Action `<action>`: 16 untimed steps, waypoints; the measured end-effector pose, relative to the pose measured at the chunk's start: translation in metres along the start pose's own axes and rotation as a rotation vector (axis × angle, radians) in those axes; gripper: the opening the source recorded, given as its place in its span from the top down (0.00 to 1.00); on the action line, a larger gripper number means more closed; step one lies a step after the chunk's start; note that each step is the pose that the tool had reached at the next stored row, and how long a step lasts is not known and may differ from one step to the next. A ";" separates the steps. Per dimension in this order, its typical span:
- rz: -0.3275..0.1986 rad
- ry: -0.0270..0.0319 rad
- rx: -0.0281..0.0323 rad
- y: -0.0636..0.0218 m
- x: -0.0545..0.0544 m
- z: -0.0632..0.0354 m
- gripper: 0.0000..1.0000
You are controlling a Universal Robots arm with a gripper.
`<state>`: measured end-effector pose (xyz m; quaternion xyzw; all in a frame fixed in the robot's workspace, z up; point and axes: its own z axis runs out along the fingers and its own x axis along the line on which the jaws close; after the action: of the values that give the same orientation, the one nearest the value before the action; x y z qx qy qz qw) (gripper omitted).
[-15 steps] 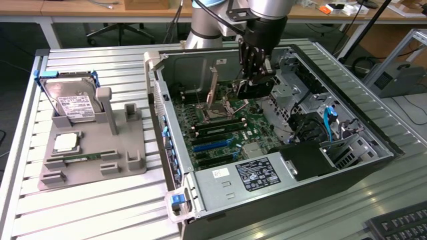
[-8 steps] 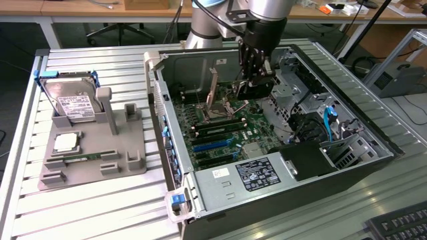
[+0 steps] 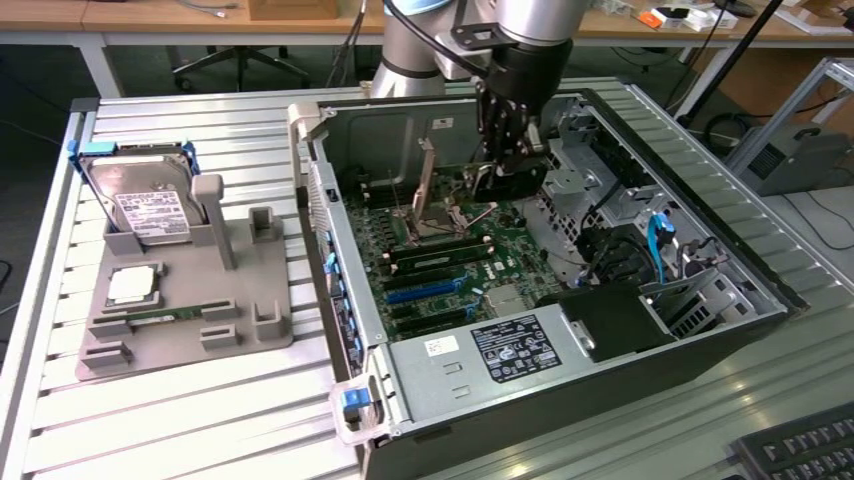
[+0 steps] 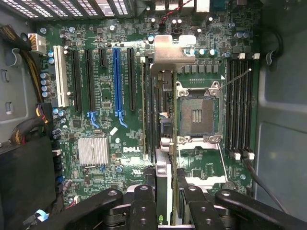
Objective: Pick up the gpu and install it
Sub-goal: 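Insert the gpu into the slot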
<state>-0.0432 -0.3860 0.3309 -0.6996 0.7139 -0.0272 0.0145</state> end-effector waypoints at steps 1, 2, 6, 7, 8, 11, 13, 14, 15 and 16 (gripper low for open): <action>0.000 0.0000 0.0000 0.0001 0.000 0.0004 0.73; 0.000 0.0000 0.0000 0.0002 0.000 0.0008 0.73; 0.000 0.0000 0.0000 0.0005 0.001 0.0024 0.73; 0.000 0.0000 0.0000 0.0006 0.001 0.0029 0.73; 0.000 0.0000 0.0000 0.0007 0.001 0.0035 0.73; 0.000 0.0000 0.0000 0.0009 0.001 0.0051 0.73; 0.000 0.0000 0.0000 0.0010 0.002 0.0058 0.73; 0.000 0.0001 0.0000 0.0011 0.002 0.0061 0.73; 0.000 0.0000 0.0000 0.0011 0.002 0.0065 0.73; 0.000 0.0000 0.0001 0.0011 0.002 0.0069 0.73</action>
<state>-0.0440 -0.3878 0.3240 -0.6996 0.7139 -0.0272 0.0146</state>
